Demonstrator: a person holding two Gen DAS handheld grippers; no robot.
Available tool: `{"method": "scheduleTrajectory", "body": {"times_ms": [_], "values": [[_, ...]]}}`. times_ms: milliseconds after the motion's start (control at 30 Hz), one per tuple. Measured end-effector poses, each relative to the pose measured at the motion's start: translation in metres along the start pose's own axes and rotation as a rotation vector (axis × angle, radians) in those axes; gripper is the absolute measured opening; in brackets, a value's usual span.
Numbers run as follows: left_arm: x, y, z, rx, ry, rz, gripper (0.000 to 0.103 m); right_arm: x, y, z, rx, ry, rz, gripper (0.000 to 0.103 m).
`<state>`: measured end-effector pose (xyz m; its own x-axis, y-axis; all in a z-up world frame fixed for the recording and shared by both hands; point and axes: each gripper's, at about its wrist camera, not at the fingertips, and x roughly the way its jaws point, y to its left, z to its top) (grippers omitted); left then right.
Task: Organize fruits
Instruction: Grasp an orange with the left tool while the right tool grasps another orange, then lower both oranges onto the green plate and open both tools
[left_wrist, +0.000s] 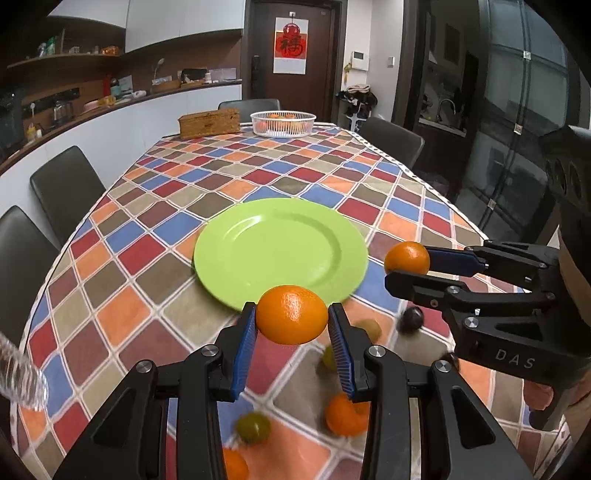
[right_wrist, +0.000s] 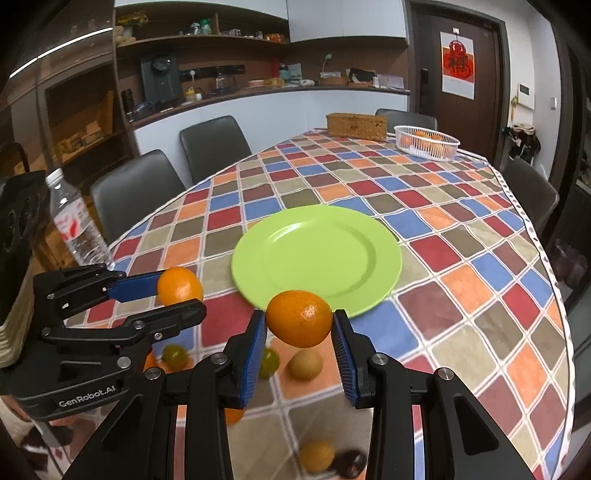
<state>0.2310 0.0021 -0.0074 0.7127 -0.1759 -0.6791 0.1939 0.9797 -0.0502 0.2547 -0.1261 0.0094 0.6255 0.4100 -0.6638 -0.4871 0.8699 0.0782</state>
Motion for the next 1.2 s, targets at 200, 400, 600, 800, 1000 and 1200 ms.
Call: {"method": "scheduleTrajectory", "body": {"times_ms": [200,400,600,800,1000,1200], "values": [[0.035,0.010,0.023,0.014,0.052,-0.005,0.038,0.034,-0.017,0.024,0.019,0.067,0.006,0.037],[0.068,0.019,0.036,-0.003,0.128,-0.037,0.038,0.068,-0.033,0.037,0.062,0.142,0.053,0.037],[0.092,0.028,0.041,-0.017,0.181,-0.033,0.038,0.097,-0.042,0.037,0.086,0.216,0.050,0.037],[0.101,0.030,0.040,-0.020,0.210,-0.026,0.038,0.109,-0.044,0.035,0.096,0.245,0.053,0.037],[0.084,0.027,0.042,-0.004,0.162,0.014,0.047,0.099,-0.045,0.036,0.093,0.220,0.028,0.043],[0.044,0.017,0.039,0.015,0.081,0.032,0.049,0.064,-0.039,0.035,0.081,0.152,0.005,0.043]]}}
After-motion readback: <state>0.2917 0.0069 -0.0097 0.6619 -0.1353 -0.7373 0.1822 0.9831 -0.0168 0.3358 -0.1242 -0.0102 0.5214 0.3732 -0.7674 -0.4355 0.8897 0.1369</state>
